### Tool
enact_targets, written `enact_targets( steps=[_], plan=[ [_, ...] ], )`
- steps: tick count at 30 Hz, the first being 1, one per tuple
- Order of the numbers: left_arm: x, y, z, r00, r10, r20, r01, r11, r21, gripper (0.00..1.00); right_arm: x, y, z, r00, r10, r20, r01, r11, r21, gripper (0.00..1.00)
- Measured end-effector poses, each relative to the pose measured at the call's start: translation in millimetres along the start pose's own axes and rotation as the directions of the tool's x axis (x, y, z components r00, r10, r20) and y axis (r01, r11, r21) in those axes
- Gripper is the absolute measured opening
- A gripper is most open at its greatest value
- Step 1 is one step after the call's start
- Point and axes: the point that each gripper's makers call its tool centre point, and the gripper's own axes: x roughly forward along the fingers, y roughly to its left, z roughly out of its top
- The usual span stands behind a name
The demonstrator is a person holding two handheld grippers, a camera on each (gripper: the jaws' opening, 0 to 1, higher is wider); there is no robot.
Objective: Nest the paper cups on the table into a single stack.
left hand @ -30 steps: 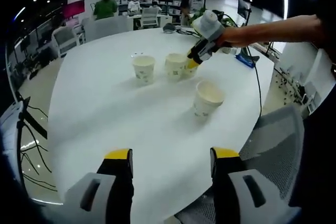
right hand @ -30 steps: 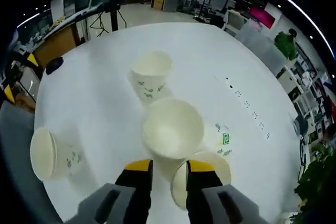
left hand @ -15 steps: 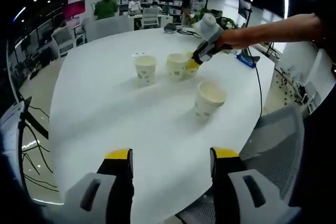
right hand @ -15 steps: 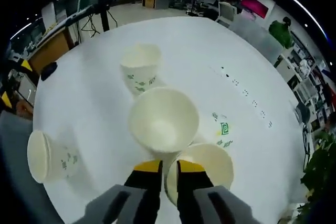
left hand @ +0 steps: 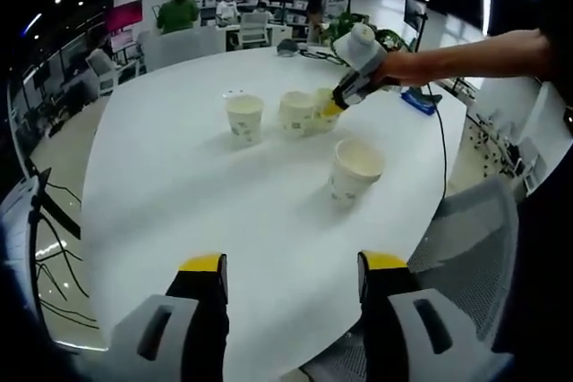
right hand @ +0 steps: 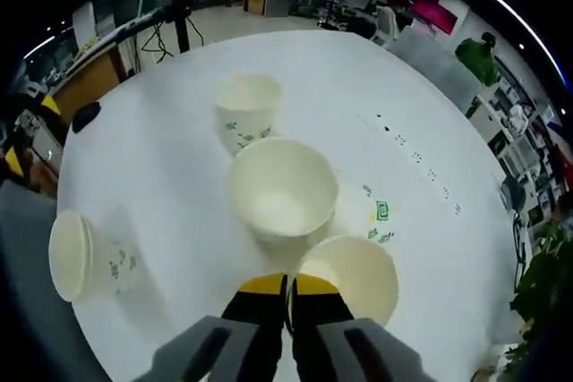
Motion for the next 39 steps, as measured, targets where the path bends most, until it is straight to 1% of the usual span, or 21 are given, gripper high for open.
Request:
enact_targets(
  steps=[2, 3, 5, 9, 11, 13, 18, 23, 25, 29, 35, 39],
  plan=[
    [-1, -2.1, 1.3, 1.0, -0.001, 0.002, 0.001, 1.0, 0.002, 0.57, -10, 2, 0.1, 1.0, -0.012, 0.008, 0.012, 1.0, -0.01, 0.0],
    [-1, -3.4, 2.1, 1.0, -0.001, 0.004, 0.001, 1.0, 0.003, 0.57, -12, 2, 0.7, 1.0, -0.014, 0.012, 0.014, 1.0, -0.014, 0.0],
    [-2, -5.3, 3.7, 1.0, -0.002, 0.007, 0.002, 1.0, 0.002, 0.57, -8, 1, 0.5, 1.0, -0.021, 0.017, 0.022, 1.0, -0.022, 0.0],
    [-5, -9.2, 7.0, 1.0, -0.005, 0.013, 0.005, 1.0, 0.009, 0.57, -27, 6, -3.8, 0.999, -0.036, 0.029, 0.037, 0.999, -0.032, 0.0],
    [-7, -10.3, 8.6, 1.0, -0.004, 0.017, 0.004, 1.0, 0.01, 0.57, -29, 6, -1.2, 0.999, -0.04, 0.033, 0.041, 0.998, -0.038, 0.0],
    [-9, -11.5, 9.7, 1.0, -0.003, 0.02, 0.003, 1.0, 0.01, 0.57, -36, 6, -0.7, 0.998, -0.042, 0.041, 0.043, 0.998, -0.035, 0.0],
    [-12, -12.0, 11.6, 1.0, -0.004, 0.03, 0.004, 1.0, 0.012, 0.57, -46, 8, -2.6, 0.998, -0.045, 0.05, 0.046, 0.998, -0.033, 0.0],
    [-10, -10.0, 12.4, 0.999, -0.009, 0.034, 0.008, 1.0, 0.019, 0.57, -56, 9, -7.6, 0.997, -0.04, 0.065, 0.038, 0.999, 0.024, 0.0],
    [-9, -8.1, 13.4, 0.999, -0.01, 0.037, 0.009, 1.0, 0.02, 0.57, -62, 10, -5.4, 0.997, -0.041, 0.066, 0.039, 0.999, 0.02, 0.0],
    [-8, -7.9, 14.9, 0.999, -0.014, 0.043, 0.013, 1.0, 0.02, 0.57, -66, 12, -10.7, 0.997, -0.042, 0.064, 0.042, 0.999, 0.003, 0.0],
    [-3, -6.7, 13.9, 0.999, -0.022, 0.048, 0.021, 1.0, 0.021, 0.57, -75, 16, -6.0, 0.996, -0.044, 0.08, 0.045, 0.999, -0.019, 0.0],
    [-1, -5.8, 13.7, 0.998, -0.024, 0.052, 0.023, 1.0, 0.02, 0.57, -85, 27, -3.4, 0.996, -0.043, 0.085, 0.047, 0.998, -0.044, 0.0]
  ],
)
